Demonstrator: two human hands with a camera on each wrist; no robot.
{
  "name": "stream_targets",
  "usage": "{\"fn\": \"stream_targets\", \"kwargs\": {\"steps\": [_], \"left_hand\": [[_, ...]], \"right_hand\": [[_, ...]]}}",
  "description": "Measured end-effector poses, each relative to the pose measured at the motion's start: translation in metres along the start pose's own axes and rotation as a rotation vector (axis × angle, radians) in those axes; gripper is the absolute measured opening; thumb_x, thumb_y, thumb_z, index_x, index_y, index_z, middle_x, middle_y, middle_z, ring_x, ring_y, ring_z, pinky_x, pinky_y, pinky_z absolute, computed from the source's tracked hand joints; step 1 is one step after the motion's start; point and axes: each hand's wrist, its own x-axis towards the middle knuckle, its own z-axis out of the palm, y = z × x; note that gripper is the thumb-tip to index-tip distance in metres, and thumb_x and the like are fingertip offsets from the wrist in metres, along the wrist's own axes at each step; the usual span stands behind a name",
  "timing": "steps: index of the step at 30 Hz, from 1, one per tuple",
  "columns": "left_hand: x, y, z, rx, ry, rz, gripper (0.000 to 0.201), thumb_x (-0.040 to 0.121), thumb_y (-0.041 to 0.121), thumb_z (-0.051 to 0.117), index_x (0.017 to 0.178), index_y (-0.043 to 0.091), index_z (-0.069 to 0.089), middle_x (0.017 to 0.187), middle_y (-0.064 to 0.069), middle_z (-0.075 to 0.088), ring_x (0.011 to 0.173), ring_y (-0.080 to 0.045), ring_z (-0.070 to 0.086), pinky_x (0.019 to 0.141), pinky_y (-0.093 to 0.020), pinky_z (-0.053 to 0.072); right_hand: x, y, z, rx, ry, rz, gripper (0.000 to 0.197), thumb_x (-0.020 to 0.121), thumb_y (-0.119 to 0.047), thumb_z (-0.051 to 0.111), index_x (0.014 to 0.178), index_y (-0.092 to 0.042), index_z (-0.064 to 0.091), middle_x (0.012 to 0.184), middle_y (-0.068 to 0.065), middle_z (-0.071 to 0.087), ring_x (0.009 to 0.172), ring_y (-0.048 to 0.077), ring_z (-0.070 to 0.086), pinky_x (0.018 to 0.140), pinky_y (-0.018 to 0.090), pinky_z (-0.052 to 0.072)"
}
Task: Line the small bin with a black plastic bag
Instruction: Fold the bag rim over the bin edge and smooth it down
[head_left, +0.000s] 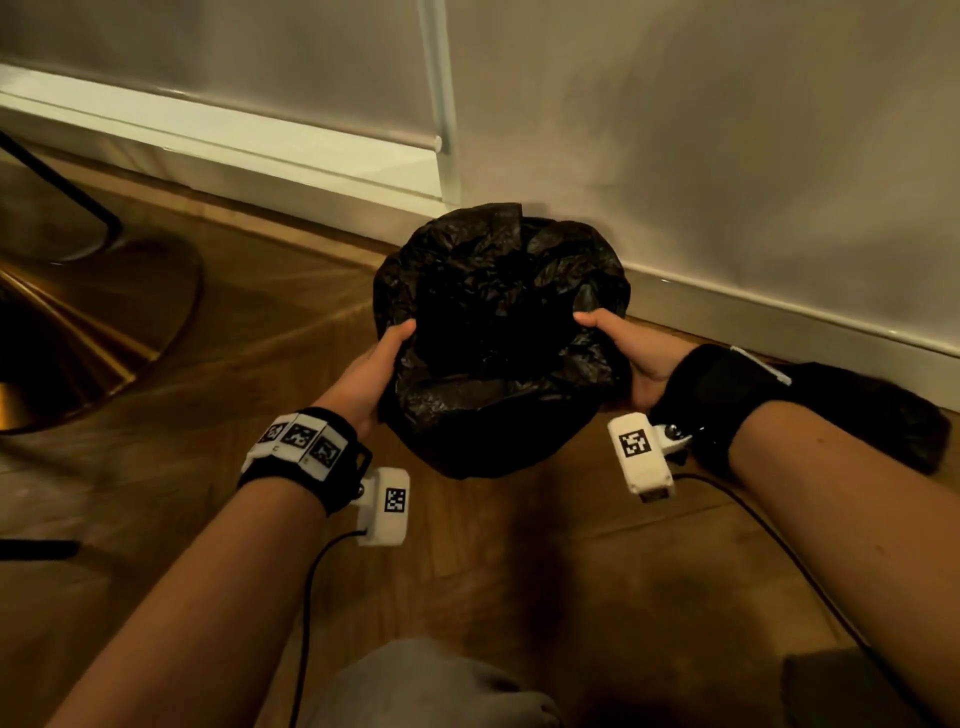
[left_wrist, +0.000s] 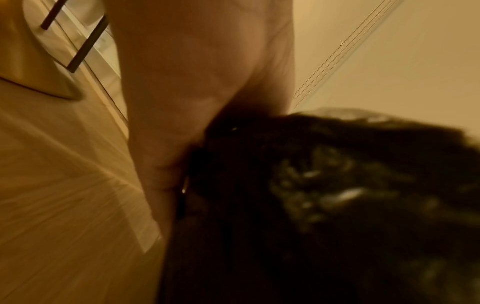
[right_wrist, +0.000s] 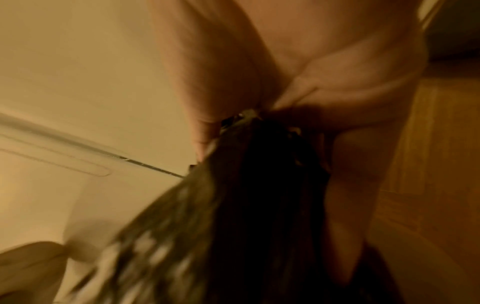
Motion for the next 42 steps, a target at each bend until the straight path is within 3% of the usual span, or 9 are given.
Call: {"fn": "stream_targets", "kwargs": {"steps": [3,6,9,14,16,24,28,34,42], "left_hand": [[-0.005,0.003,-0.001,-0.025,0.040,-0.039,0.061,0.087,0.065,0.052,0.130,0.022,0.060,0.116,-0.002,0.071,0.107,-0.024,0.067,0.085,-0.037,0.054],[-0.024,-0.004,-0.012,-0.003,0.083,-0.138,0.053,0.088,0.073,0.039,0.120,0.032,0.050,0.110,-0.006,0.063,0.101,-0.034,0.064,0.084,-0.050,0.054],[-0.039,-0.022,-0.021,-0.098,-0.096,-0.317,0.078,0.082,0.080,0.036,0.139,0.028,0.041,0.131,-0.017,0.054,0.110,-0.047,0.059,0.078,-0.055,0.056],[-0.042,-0.032,-0.001,-0.359,-0.282,-0.323,0.067,0.089,0.068,0.040,0.136,0.022,0.051,0.132,-0.018,0.061,0.109,-0.039,0.065,0.076,-0.047,0.060],[-0.040,-0.033,0.004,-0.441,-0.244,-0.279,0.060,0.092,0.059,0.045,0.137,0.019,0.051,0.130,-0.016,0.064,0.109,-0.033,0.067,0.076,-0.045,0.060],[-0.037,-0.040,-0.001,-0.528,-0.052,-0.157,0.030,0.098,0.031,0.051,0.115,0.010,0.062,0.093,-0.011,0.076,0.079,-0.022,0.075,0.063,-0.031,0.062],[-0.032,-0.048,-0.002,-0.570,0.008,-0.150,0.025,0.098,0.026,0.052,0.114,0.009,0.061,0.107,-0.011,0.067,0.092,-0.021,0.065,0.057,-0.024,0.059],[-0.025,-0.051,-0.002,-0.668,0.000,-0.149,0.020,0.101,0.021,0.047,0.103,0.009,0.063,0.085,-0.009,0.077,0.071,-0.018,0.075,0.068,-0.028,0.060],[-0.009,-0.053,0.011,-0.636,0.037,-0.037,0.040,0.105,0.029,0.036,0.138,0.013,0.051,0.130,-0.010,0.064,0.111,-0.022,0.065,0.087,-0.034,0.058]], "right_hand": [[-0.015,0.008,0.001,0.132,0.033,-0.009,0.073,0.073,-0.063,0.066,0.136,-0.031,0.048,0.135,0.004,0.054,0.119,0.031,0.054,0.100,0.052,0.044],[-0.028,0.039,0.007,0.272,0.148,0.003,0.105,0.055,-0.075,0.070,0.145,-0.045,0.024,0.155,-0.003,0.026,0.139,0.039,0.027,0.103,0.070,0.025],[-0.030,0.064,0.025,0.425,0.147,0.047,0.111,0.055,-0.071,0.073,0.147,-0.045,0.016,0.160,0.000,0.011,0.143,0.043,0.011,0.100,0.075,0.021],[-0.018,0.061,0.043,0.769,-0.168,0.049,0.075,0.072,-0.049,0.075,0.137,-0.021,0.048,0.132,0.015,0.058,0.120,0.036,0.055,0.095,0.054,0.048],[-0.015,0.058,0.043,0.797,-0.113,0.003,0.060,0.076,-0.043,0.073,0.128,-0.017,0.057,0.122,0.014,0.066,0.111,0.032,0.062,0.092,0.046,0.051],[-0.018,0.073,0.043,0.748,0.257,-0.219,0.053,0.077,-0.026,0.076,0.121,-0.003,0.057,0.115,0.012,0.067,0.103,0.026,0.066,0.091,0.042,0.054],[-0.017,0.070,0.038,0.854,0.239,-0.236,0.020,0.088,-0.016,0.065,0.107,-0.011,0.060,0.122,0.012,0.063,0.106,0.024,0.062,0.091,0.039,0.053],[-0.004,0.067,0.026,1.075,0.050,-0.135,0.034,0.095,-0.028,0.053,0.125,-0.012,0.054,0.126,0.009,0.060,0.119,0.023,0.055,0.083,0.034,0.053],[0.016,0.054,0.027,1.024,-0.054,-0.100,0.038,0.101,-0.020,0.036,0.134,-0.009,0.051,0.133,0.014,0.055,0.119,0.028,0.052,0.103,0.041,0.039]]}}
